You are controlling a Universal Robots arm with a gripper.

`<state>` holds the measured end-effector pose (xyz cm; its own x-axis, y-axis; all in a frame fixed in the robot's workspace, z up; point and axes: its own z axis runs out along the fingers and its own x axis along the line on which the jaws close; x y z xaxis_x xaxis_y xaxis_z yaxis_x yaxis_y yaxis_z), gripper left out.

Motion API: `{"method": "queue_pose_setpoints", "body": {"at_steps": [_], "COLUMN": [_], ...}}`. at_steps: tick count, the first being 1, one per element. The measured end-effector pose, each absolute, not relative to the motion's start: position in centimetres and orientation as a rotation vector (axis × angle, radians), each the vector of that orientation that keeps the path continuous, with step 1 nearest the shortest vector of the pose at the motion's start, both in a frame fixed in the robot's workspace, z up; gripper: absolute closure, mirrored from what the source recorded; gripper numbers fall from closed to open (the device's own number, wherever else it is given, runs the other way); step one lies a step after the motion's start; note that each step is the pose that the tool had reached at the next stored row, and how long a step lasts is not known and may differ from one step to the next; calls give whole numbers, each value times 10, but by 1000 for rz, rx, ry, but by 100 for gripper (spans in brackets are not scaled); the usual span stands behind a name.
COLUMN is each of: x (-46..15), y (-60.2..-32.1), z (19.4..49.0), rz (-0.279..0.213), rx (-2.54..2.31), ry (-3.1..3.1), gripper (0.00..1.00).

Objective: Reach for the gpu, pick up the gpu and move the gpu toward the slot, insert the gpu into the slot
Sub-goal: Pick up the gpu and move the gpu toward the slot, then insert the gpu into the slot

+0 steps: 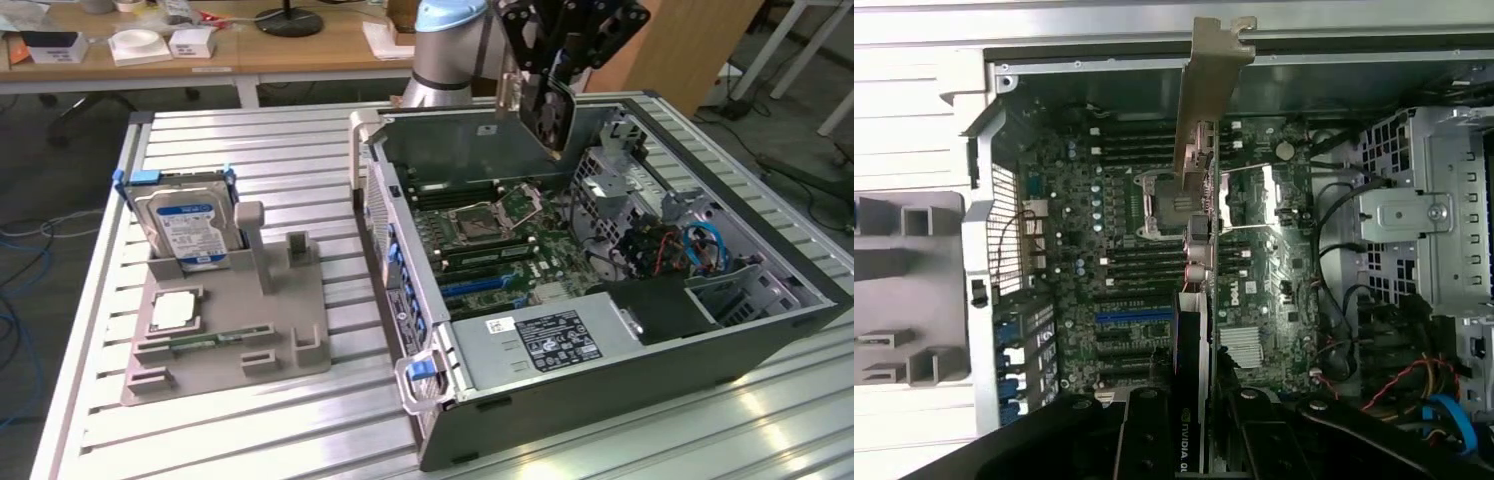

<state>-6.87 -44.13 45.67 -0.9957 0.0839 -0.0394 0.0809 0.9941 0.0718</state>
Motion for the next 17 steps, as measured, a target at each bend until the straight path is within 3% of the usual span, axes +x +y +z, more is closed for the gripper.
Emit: {"method": "queue_pose_setpoints", "body": {"at_steps": [17], "x": [-67], "y": [-441], "z": [457], "rz": [109], "rx": [124], "ry": [3095], "gripper": [73]}}
